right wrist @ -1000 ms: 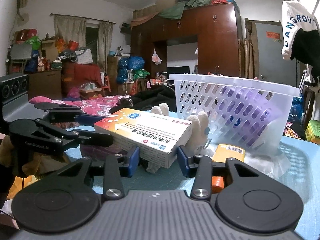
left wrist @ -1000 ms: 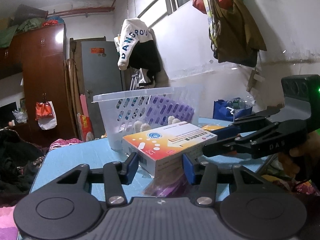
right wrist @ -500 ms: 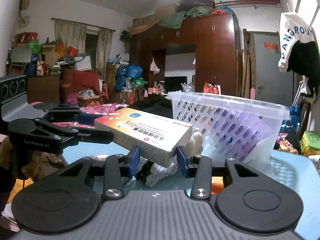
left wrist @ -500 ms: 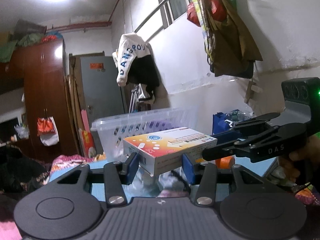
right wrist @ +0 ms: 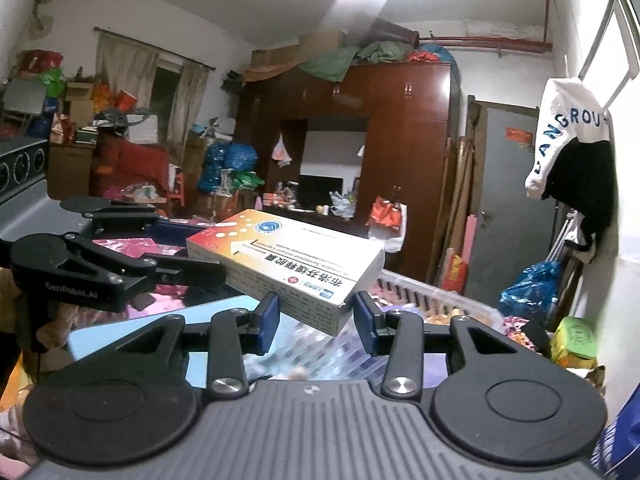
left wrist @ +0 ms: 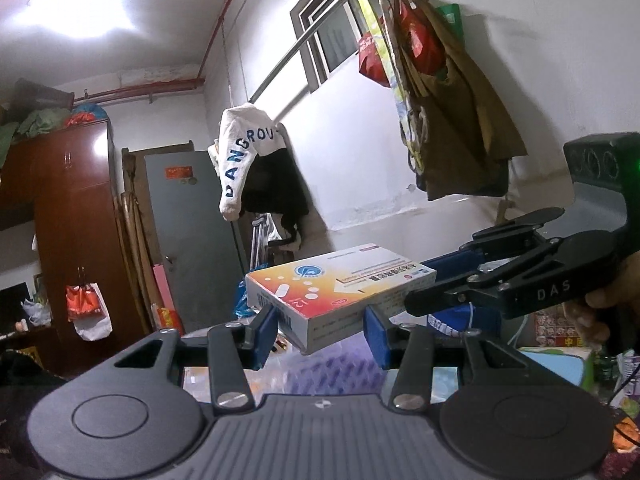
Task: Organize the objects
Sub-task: 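Lift the medicine box over the basket and open both tools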
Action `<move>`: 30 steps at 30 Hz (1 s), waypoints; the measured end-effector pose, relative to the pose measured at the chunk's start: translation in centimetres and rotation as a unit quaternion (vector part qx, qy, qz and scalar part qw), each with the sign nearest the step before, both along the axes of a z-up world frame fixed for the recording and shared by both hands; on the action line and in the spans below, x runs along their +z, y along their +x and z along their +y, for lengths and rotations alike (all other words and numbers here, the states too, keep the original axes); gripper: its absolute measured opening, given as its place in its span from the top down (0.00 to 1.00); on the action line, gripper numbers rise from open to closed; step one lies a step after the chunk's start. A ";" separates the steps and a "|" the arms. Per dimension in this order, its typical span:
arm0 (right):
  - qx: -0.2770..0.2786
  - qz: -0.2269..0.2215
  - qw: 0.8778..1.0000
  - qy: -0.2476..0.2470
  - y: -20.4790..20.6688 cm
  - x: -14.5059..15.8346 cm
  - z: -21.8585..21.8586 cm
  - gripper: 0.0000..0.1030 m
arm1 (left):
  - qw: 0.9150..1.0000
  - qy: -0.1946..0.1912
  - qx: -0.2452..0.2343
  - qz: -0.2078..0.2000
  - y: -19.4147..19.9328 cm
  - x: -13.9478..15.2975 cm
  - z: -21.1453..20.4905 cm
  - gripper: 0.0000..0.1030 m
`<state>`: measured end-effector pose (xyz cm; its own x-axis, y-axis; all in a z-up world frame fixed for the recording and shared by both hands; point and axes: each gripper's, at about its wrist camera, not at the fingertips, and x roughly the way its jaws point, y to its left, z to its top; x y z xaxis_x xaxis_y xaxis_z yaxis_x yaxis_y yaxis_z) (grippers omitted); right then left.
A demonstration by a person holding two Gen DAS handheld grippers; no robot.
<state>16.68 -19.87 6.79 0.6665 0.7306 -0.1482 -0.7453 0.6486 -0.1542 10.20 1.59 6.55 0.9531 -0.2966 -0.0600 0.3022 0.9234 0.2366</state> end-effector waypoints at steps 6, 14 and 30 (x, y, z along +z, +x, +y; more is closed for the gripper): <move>-0.013 0.032 0.999 -0.008 5.0 1.5 1.5 0.57 | 1.000 -0.002 0.007 0.030 5.9 2.2 0.7 0.50; -0.034 0.105 0.993 -0.050 11.7 0.3 5.4 0.57 | 0.993 -0.020 0.026 0.115 13.7 1.4 3.1 0.50; -0.064 0.127 0.984 -0.104 14.0 -1.6 7.7 0.52 | 0.983 -0.043 0.075 0.162 17.5 -0.2 4.7 0.48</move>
<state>30.71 -12.22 5.19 0.6736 0.5783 -0.4603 -0.6907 0.7142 -0.1134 27.67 6.25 6.39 0.9213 -0.1716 -0.3490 0.2082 0.9756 0.0697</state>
